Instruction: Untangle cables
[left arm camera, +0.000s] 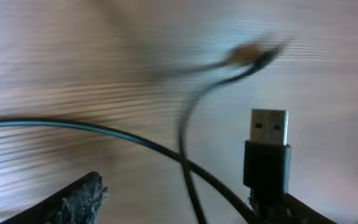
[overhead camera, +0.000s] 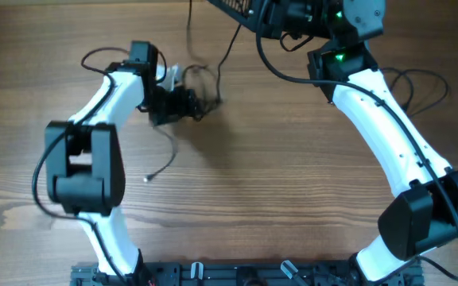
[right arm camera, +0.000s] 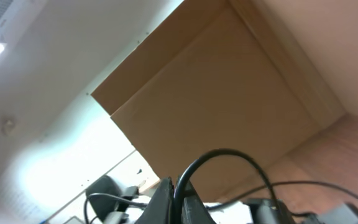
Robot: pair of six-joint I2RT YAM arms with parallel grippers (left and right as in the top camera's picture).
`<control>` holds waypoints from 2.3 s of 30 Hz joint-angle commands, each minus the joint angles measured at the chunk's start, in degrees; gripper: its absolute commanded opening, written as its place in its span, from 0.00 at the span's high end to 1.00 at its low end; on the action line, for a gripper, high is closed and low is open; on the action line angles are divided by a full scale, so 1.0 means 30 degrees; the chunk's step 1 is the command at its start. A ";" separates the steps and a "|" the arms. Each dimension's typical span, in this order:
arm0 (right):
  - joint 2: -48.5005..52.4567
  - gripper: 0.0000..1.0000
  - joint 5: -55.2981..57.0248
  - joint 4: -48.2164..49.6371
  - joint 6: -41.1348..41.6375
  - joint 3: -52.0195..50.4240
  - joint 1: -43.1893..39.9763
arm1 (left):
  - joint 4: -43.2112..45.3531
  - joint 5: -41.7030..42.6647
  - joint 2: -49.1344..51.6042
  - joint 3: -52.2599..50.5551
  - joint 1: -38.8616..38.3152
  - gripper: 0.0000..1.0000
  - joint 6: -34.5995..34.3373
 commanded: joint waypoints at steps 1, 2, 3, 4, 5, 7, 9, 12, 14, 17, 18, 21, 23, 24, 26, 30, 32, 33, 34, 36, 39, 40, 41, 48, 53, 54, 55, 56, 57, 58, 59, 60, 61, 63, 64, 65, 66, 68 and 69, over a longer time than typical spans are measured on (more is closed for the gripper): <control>-0.0138 0.96 -0.0648 0.0182 -0.0124 0.0219 -0.0546 | -0.0459 -0.3468 0.1202 -0.0029 0.0532 0.22 -0.1778; -0.0138 0.96 -0.0656 0.0182 -0.0124 0.0219 -0.0627 | -0.0517 -0.3468 0.1319 -0.0029 0.0656 0.21 -0.1778; -0.0138 0.96 -0.0656 0.0182 -0.0131 0.0219 -0.0685 | -0.0539 -0.3468 0.1333 -0.0029 0.0743 0.20 -0.1785; -0.0138 0.96 -0.0656 0.0182 -0.0131 0.0219 -0.0758 | -0.0539 -0.3468 0.1333 -0.0029 0.0852 0.19 -0.1778; -0.0138 0.96 -0.0656 0.0182 -0.0124 0.0219 -0.0845 | -0.0517 -0.3461 0.1333 -0.0029 0.0962 0.18 -0.1785; -0.0138 0.96 -0.0714 0.0168 -0.0131 0.0219 -0.0969 | -0.0503 -0.3395 0.1333 -0.0022 0.1144 0.18 -0.1785; -0.0138 0.96 -0.0882 0.0175 -0.0131 0.0219 -0.1020 | -0.0517 -0.3395 0.1333 -0.0022 0.1268 0.18 -0.1778; -0.0138 0.96 -0.0874 0.0182 -0.0131 0.0219 -0.1151 | -0.0503 -0.3402 0.1333 -0.0022 0.1399 0.20 -0.1778; -0.0138 0.96 -0.0867 0.0211 -0.0124 0.0219 -0.1377 | -0.0517 -0.3402 0.1333 -0.0022 0.1617 0.23 -0.1778; -0.0233 0.96 -0.0867 0.0466 -0.0124 0.0226 -0.1785 | -0.0590 -0.3402 0.1319 -0.0022 0.2025 0.24 -0.1785; -0.0321 0.95 -0.0867 0.0459 -0.0124 0.0226 -0.1923 | -0.0656 -0.3402 0.1319 -0.0022 0.2171 0.24 -0.1792; -0.0692 0.95 -0.0801 0.0444 -0.0117 0.0226 -0.2586 | -0.0787 -0.3402 0.1319 -0.0022 0.2572 0.23 -0.1938; -0.1071 0.96 -0.0597 0.0306 -0.0124 0.0226 -0.3067 | -0.0787 -0.3402 0.1319 -0.0022 0.2805 0.22 -0.2339; -0.1217 0.95 -0.0568 0.0306 -0.0124 0.0226 -0.3235 | -0.0780 -0.3410 0.1319 -0.0022 0.2849 0.22 -0.2433; -0.1705 0.95 -0.0605 0.0306 -0.0204 0.0226 -0.3548 | -0.0634 -0.3643 0.1319 -0.0029 0.2878 0.21 -0.2448; -0.2412 0.95 -0.0430 0.0299 -0.0554 0.0328 -0.3738 | -0.0284 -0.4736 0.1333 -0.0029 0.2871 0.23 -0.3213; -0.2674 0.96 -0.0306 0.0226 -0.0692 0.0539 -0.3927 | -0.0146 -0.5472 0.1341 -0.0036 0.2871 0.31 -0.3657; -0.2739 0.95 -0.0197 0.0153 -0.0699 0.0583 -0.3993 | -0.0102 -0.5748 0.1341 -0.0044 0.2871 0.34 -0.3840; -0.2783 0.95 -0.0066 0.0102 -0.0699 0.0583 -0.4073 | -0.0022 -0.5931 0.1341 -0.0044 0.2871 0.34 -0.3927; -0.2783 0.95 -0.0189 -0.0765 -0.0707 0.0583 -0.4080 | 0.0022 -0.5901 0.1341 -0.0044 0.2871 0.28 -0.3927; -0.2776 0.95 -0.1239 -0.4539 -0.2849 0.0576 -0.4065 | -0.0131 -0.5909 0.1333 0.0226 0.2878 0.20 -0.3912; -0.2776 0.96 -0.1501 -0.6076 -0.3898 0.0576 -0.4065 | -0.0401 -0.5901 0.1333 0.0495 0.2878 0.20 -0.3920; -0.2776 0.95 -0.1537 -0.7410 -0.4699 0.0576 -0.4058 | -0.0823 -0.5901 0.1319 0.0911 0.2871 0.19 -0.3905; -0.2623 0.96 0.2849 -2.1558 -1.3763 0.0576 -0.4065 | -0.4051 -0.5901 0.1268 0.5574 0.2259 0.21 -0.3912; -0.2331 0.96 0.8021 -2.6891 -1.4702 0.0459 -0.3971 | -0.3402 -0.5901 0.1268 0.6863 0.1027 0.21 -0.3927; -0.2280 0.96 0.8641 -2.7365 -1.4702 0.0350 -0.3898 | -0.3104 -0.5901 0.1268 0.6863 0.0780 0.21 -0.3934; -0.2208 0.96 0.9085 -2.7751 -1.4702 0.0240 -0.3847 | -0.2616 -0.5909 0.1326 0.6856 0.0379 0.21 -0.3927; -0.2142 0.96 0.9253 -2.7904 -1.4710 0.0138 -0.3810 | -0.2324 -0.5909 0.1413 0.6856 0.0124 0.21 -0.3927; -0.2084 0.96 0.9347 -2.8021 -1.4739 -0.0036 -0.3767 | -0.1931 -0.5916 0.1508 0.6849 -0.0219 0.21 -0.3927; -0.1996 0.96 0.9508 -2.8079 -1.4739 -0.0219 -0.3730 | -0.1610 -0.5916 0.1647 0.6849 -0.0525 0.21 -0.3927; -0.1953 0.96 0.9887 -2.8203 -1.4739 -0.0481 -0.3708 | -0.1253 -0.5931 0.1829 0.6849 -0.0911 0.21 -0.3927; -0.1880 0.96 1.0703 -2.8545 -1.4695 -0.0780 -0.3708 | -0.1020 -0.6142 0.2091 0.6849 -0.1319 0.21 -0.3934; -0.1800 0.96 1.1351 -2.8909 -1.4702 -0.0903 -0.3708 | -0.0976 -0.6295 0.2193 0.6849 -0.1530 0.21 -0.3934; -0.1647 0.96 1.2670 -2.9755 -1.4695 -0.0925 -0.3708 | -0.0962 -0.6630 0.2514 0.6849 -0.1880 0.21 -0.3934; -0.1552 0.96 1.3413 -3.0199 -1.4702 -0.0925 -0.3708 | -0.0969 -0.6717 0.2732 0.6849 -0.1996 0.21 -0.3920; -0.1508 0.96 1.3974 -3.0571 -1.4702 -0.0925 -0.3687 | -0.1035 -0.6798 0.2812 0.6849 -0.2084 0.20 -0.3920; -0.1457 0.96 1.4528 -3.0906 -1.4717 -0.0925 -0.3687 | -0.1086 -0.6994 0.3038 0.6849 -0.2157 0.20 -0.3920; -0.1413 0.96 1.5132 -3.1277 -1.4739 -0.0925 -0.3687 | -0.1195 -0.7213 0.3191 0.6834 -0.2164 0.22 -0.3927; -0.1413 0.96 1.5351 -3.1394 -1.4739 -0.0925 -0.3687 | -0.1231 -0.7257 0.3242 0.6834 -0.2171 0.23 -0.3920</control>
